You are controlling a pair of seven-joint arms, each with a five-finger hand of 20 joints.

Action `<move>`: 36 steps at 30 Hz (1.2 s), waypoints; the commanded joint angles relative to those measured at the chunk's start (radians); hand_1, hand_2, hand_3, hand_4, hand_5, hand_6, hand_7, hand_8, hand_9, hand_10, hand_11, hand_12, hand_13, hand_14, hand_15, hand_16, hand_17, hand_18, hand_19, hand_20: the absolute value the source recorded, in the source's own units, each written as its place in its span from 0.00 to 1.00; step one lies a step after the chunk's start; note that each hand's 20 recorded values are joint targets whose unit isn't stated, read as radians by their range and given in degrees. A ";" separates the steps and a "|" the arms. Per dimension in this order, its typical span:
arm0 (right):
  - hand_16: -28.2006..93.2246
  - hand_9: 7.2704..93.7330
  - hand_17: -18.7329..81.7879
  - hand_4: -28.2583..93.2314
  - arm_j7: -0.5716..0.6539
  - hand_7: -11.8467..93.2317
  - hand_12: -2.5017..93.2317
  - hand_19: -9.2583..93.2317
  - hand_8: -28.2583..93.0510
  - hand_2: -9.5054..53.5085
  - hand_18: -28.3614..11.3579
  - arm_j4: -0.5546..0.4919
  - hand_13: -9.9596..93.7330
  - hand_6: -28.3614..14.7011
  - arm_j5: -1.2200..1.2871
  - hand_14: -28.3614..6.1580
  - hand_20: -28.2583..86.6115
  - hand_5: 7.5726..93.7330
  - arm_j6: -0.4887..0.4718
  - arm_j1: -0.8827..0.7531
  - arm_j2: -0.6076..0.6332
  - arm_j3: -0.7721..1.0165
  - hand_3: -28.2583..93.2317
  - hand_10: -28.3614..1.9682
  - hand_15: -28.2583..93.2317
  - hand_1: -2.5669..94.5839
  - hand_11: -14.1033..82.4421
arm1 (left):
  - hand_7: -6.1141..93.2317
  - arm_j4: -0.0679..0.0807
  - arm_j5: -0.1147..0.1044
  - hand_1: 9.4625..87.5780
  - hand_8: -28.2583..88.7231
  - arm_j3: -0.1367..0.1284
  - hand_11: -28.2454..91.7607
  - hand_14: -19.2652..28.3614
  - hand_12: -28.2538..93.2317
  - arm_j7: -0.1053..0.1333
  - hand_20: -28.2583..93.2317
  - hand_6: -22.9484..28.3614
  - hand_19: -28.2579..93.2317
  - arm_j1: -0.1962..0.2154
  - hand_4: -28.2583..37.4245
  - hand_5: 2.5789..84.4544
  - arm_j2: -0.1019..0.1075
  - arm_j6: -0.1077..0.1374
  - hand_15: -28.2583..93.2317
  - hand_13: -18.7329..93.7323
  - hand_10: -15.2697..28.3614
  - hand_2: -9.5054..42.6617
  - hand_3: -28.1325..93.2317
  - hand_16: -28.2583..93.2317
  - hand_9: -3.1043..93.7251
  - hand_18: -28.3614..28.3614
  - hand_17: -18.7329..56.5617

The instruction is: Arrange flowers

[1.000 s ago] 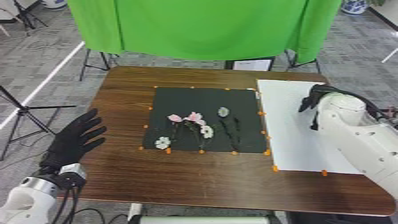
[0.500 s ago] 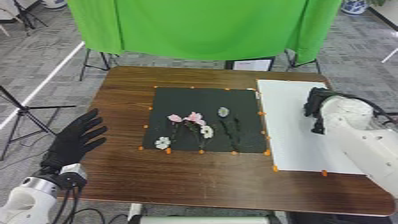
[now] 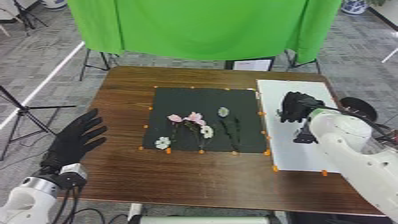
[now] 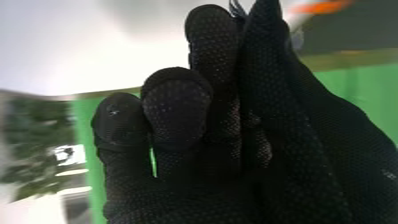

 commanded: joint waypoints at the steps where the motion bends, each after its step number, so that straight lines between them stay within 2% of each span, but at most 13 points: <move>1: 0.46 0.96 0.57 0.00 -0.084 0.55 0.44 1.00 0.19 0.00 0.27 -0.126 0.83 0.77 -0.027 0.73 0.66 0.75 -0.028 -0.069 -0.036 -0.014 0.92 0.80 0.81 0.52 0.33 | 0.26 0.000 -0.001 0.19 0.15 0.004 0.39 0.69 0.39 -0.004 0.32 0.52 0.55 -0.003 0.00 0.24 -0.007 0.001 0.47 0.27 0.59 0.11 0.82 0.24 0.20 0.85 0.09; 5: 0.46 0.95 0.56 0.00 -0.102 0.55 0.45 0.99 0.19 0.00 0.27 -0.143 0.83 0.77 -0.049 0.73 0.66 0.75 -0.040 -0.085 -0.041 -0.025 0.92 0.79 0.81 0.52 0.33 | 0.26 -0.003 -0.001 0.19 0.15 0.000 0.39 0.69 0.39 -0.006 0.32 0.52 0.55 0.003 0.00 0.24 -0.007 0.001 0.47 0.27 0.59 0.10 0.82 0.24 0.20 0.85 0.09; 15: 0.47 0.91 0.55 0.00 -0.108 0.56 0.44 0.99 0.20 0.00 0.26 -0.139 0.81 0.75 -0.052 0.70 0.67 0.70 -0.050 -0.108 -0.053 -0.024 0.92 0.76 0.82 0.47 0.33 | 0.26 0.006 0.002 0.19 0.15 -0.001 0.39 0.69 0.39 -0.013 0.32 0.52 0.55 -0.005 0.00 0.24 -0.014 -0.009 0.47 0.27 0.59 0.10 0.82 0.24 0.20 0.86 0.09; 16: 0.47 0.89 0.55 0.00 -0.111 0.56 0.42 0.99 0.20 0.00 0.26 -0.139 0.81 0.74 -0.055 0.70 0.67 0.69 -0.059 -0.109 -0.054 -0.020 0.91 0.75 0.82 0.45 0.36 | 0.26 0.005 0.004 0.19 0.15 0.000 0.40 0.69 0.39 -0.010 0.32 0.52 0.55 -0.001 0.00 0.24 -0.014 -0.005 0.47 0.27 0.59 0.10 0.82 0.24 0.20 0.86 0.09; 17: 0.46 0.87 0.54 0.00 -0.115 0.56 0.40 0.99 0.20 0.00 0.26 -0.140 0.80 0.73 -0.052 0.70 0.68 0.68 -0.060 -0.112 -0.054 -0.015 0.90 0.74 0.82 0.44 0.39 | 0.26 0.000 0.003 0.19 0.15 -0.001 0.40 0.69 0.39 -0.016 0.32 0.52 0.55 -0.003 0.00 0.24 -0.015 -0.003 0.47 0.27 0.59 0.10 0.82 0.24 0.20 0.86 0.09; 19: 0.47 0.84 0.54 0.00 -0.114 0.56 0.36 0.98 0.20 0.00 0.25 -0.140 0.79 0.73 -0.038 0.68 0.68 0.65 -0.058 -0.116 -0.054 -0.011 0.90 0.71 0.83 0.41 0.44 | 0.26 0.001 0.000 0.19 0.15 0.001 0.39 0.69 0.39 -0.016 0.32 0.52 0.55 -0.004 0.00 0.24 -0.011 -0.001 0.47 0.27 0.59 0.11 0.82 0.24 0.20 0.86 0.09; 20: 0.47 0.81 0.53 0.00 -0.117 0.55 0.32 0.98 0.20 0.00 0.25 -0.139 0.78 0.73 -0.028 0.67 0.68 0.64 -0.055 -0.117 -0.054 -0.007 0.90 0.69 0.83 0.39 0.47 | 0.26 0.006 -0.001 0.19 0.15 -0.006 0.39 0.69 0.39 -0.016 0.32 0.52 0.55 -0.002 0.00 0.24 -0.012 -0.015 0.47 0.27 0.59 0.10 0.82 0.24 0.20 0.85 0.09; 21: 0.47 0.77 0.53 0.00 -0.121 0.51 0.29 0.97 0.19 0.00 0.25 -0.139 0.76 0.73 -0.024 0.65 0.69 0.62 -0.059 -0.118 -0.056 -0.003 0.92 0.66 0.83 0.37 0.50 | 0.26 0.003 0.000 0.19 0.15 -0.004 0.39 0.69 0.39 -0.016 0.32 0.52 0.55 0.000 0.00 0.24 -0.011 -0.012 0.47 0.27 0.59 0.11 0.82 0.24 0.20 0.85 0.09; 22: 0.46 0.73 0.52 0.00 -0.125 0.50 0.28 0.97 0.11 0.00 0.25 -0.141 0.75 0.72 -0.024 0.64 0.69 0.60 -0.067 -0.121 -0.056 0.005 0.94 0.66 0.83 0.35 0.51 | 0.26 0.003 -0.001 0.19 0.15 -0.003 0.39 0.69 0.39 -0.017 0.32 0.52 0.55 -0.002 0.00 0.24 -0.010 -0.009 0.47 0.27 0.59 0.10 0.82 0.24 0.20 0.85 0.09; 24: 0.46 0.69 0.52 0.00 -0.133 0.49 0.28 0.97 0.07 0.00 0.24 -0.141 0.73 0.71 -0.016 0.62 0.69 0.57 -0.072 -0.124 -0.056 0.014 0.94 0.64 0.84 0.32 0.51 | 0.26 0.003 0.001 0.19 0.15 -0.005 0.39 0.69 0.39 -0.017 0.32 0.52 0.55 0.000 0.00 0.24 -0.012 -0.012 0.47 0.27 0.59 0.10 0.82 0.24 0.20 0.85 0.09; 29: 0.46 0.59 0.50 0.00 -0.131 0.48 0.28 0.96 0.07 0.00 0.22 -0.146 0.68 0.66 -0.003 0.58 0.69 0.48 -0.117 -0.117 -0.053 0.034 0.94 0.61 0.85 0.28 0.52 | 0.26 0.004 0.001 0.19 0.15 -0.003 0.39 0.69 0.39 -0.014 0.32 0.52 0.55 -0.002 0.00 0.24 -0.007 -0.011 0.47 0.27 0.59 0.10 0.82 0.24 0.20 0.85 0.09; 36: 0.45 0.49 0.48 0.00 -0.135 0.48 0.28 0.94 0.08 0.00 0.20 -0.182 0.65 0.61 0.092 0.57 0.69 0.40 -0.240 -0.134 -0.054 0.127 0.93 0.59 0.85 0.26 0.53 | 0.26 0.003 0.001 0.19 0.15 -0.005 0.39 0.70 0.39 -0.017 0.32 0.52 0.55 0.000 0.00 0.24 -0.005 -0.015 0.47 0.27 0.59 0.10 0.82 0.24 0.21 0.85 0.09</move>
